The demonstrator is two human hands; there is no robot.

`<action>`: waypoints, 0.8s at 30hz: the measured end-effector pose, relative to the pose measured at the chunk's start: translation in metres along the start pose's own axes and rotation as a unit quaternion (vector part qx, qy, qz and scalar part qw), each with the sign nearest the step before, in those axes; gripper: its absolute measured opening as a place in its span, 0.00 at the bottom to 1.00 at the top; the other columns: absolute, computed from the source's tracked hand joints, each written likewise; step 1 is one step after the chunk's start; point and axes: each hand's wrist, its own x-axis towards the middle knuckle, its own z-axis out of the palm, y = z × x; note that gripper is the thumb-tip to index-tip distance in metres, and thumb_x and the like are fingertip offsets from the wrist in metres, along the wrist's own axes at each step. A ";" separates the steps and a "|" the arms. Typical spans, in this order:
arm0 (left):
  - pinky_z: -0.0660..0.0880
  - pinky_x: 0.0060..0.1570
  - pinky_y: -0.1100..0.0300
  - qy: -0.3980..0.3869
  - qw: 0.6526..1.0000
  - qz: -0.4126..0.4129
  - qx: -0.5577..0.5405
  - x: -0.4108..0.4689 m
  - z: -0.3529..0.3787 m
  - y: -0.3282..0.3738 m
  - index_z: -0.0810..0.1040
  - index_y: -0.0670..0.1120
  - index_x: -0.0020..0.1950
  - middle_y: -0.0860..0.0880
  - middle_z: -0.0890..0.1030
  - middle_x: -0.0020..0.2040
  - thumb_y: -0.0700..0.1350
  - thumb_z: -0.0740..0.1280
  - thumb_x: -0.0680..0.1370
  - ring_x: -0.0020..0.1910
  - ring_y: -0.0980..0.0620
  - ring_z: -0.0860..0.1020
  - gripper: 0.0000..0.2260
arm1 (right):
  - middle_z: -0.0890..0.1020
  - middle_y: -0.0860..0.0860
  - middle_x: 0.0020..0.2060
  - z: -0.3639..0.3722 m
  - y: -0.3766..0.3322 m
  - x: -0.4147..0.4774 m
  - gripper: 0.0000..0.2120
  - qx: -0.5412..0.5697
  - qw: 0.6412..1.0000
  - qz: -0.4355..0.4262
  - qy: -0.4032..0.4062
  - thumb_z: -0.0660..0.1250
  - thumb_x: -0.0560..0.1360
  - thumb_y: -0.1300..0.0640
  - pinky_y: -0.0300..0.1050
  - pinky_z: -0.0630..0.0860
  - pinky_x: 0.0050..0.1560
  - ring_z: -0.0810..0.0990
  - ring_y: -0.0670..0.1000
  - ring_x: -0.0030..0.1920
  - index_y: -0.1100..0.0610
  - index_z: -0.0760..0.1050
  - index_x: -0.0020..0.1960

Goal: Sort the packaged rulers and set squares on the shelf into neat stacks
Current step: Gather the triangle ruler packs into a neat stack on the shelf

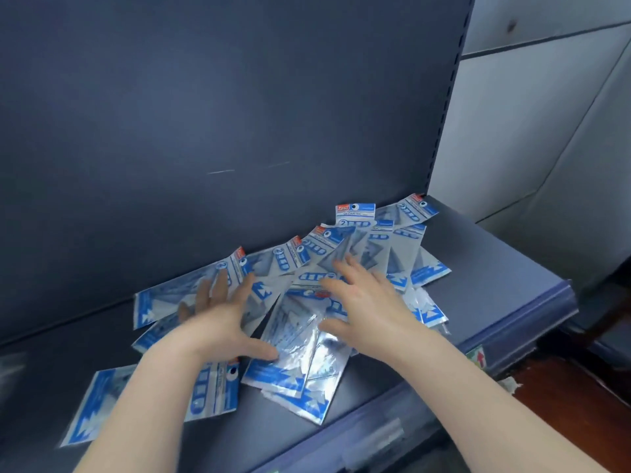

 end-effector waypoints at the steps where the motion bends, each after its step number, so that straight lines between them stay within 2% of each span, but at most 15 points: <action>1: 0.40 0.74 0.38 -0.012 1.000 -0.010 -0.002 0.005 0.000 0.000 0.34 0.62 0.77 0.48 0.32 0.78 0.70 0.74 0.61 0.76 0.44 0.30 0.59 | 0.53 0.50 0.77 0.001 -0.001 0.008 0.31 -0.009 1.000 -0.014 -0.012 0.66 0.74 0.43 0.56 0.49 0.74 0.44 0.52 0.77 0.48 0.62 0.73; 5: 0.40 0.74 0.38 -0.040 0.999 -0.006 0.011 0.020 0.003 0.009 0.36 0.63 0.77 0.51 0.32 0.78 0.74 0.69 0.62 0.76 0.44 0.29 0.56 | 0.48 0.49 0.78 0.010 -0.003 0.032 0.37 -0.045 0.996 -0.037 -0.066 0.65 0.73 0.39 0.61 0.45 0.74 0.41 0.53 0.78 0.44 0.53 0.76; 9: 0.41 0.74 0.38 -0.051 0.998 0.020 0.040 0.028 0.001 0.031 0.36 0.63 0.77 0.51 0.32 0.78 0.74 0.66 0.66 0.76 0.45 0.31 0.52 | 0.52 0.46 0.78 0.010 0.016 0.039 0.32 -0.045 0.995 -0.019 -0.085 0.62 0.74 0.37 0.57 0.49 0.73 0.45 0.50 0.78 0.42 0.58 0.75; 16: 0.43 0.74 0.39 -0.060 0.994 0.058 0.066 0.047 0.000 0.093 0.37 0.62 0.78 0.51 0.33 0.79 0.72 0.64 0.69 0.77 0.45 0.32 0.48 | 0.53 0.45 0.77 -0.010 0.073 0.040 0.33 -0.047 0.991 0.004 -0.123 0.61 0.74 0.35 0.58 0.51 0.73 0.45 0.50 0.78 0.41 0.56 0.75; 21: 0.44 0.74 0.39 -0.057 0.995 0.057 0.053 0.059 0.003 0.139 0.38 0.63 0.78 0.51 0.34 0.79 0.72 0.64 0.70 0.77 0.45 0.34 0.47 | 0.55 0.45 0.77 -0.023 0.119 0.040 0.32 -0.037 0.992 -0.009 -0.119 0.62 0.74 0.36 0.57 0.50 0.73 0.46 0.49 0.78 0.41 0.58 0.75; 24: 0.44 0.75 0.41 -0.028 0.998 0.054 0.014 0.061 0.005 0.157 0.40 0.64 0.78 0.52 0.35 0.79 0.70 0.65 0.71 0.78 0.47 0.35 0.45 | 0.61 0.46 0.75 -0.029 0.138 0.039 0.30 -0.026 0.994 -0.006 -0.105 0.64 0.73 0.37 0.56 0.55 0.71 0.51 0.50 0.77 0.42 0.63 0.72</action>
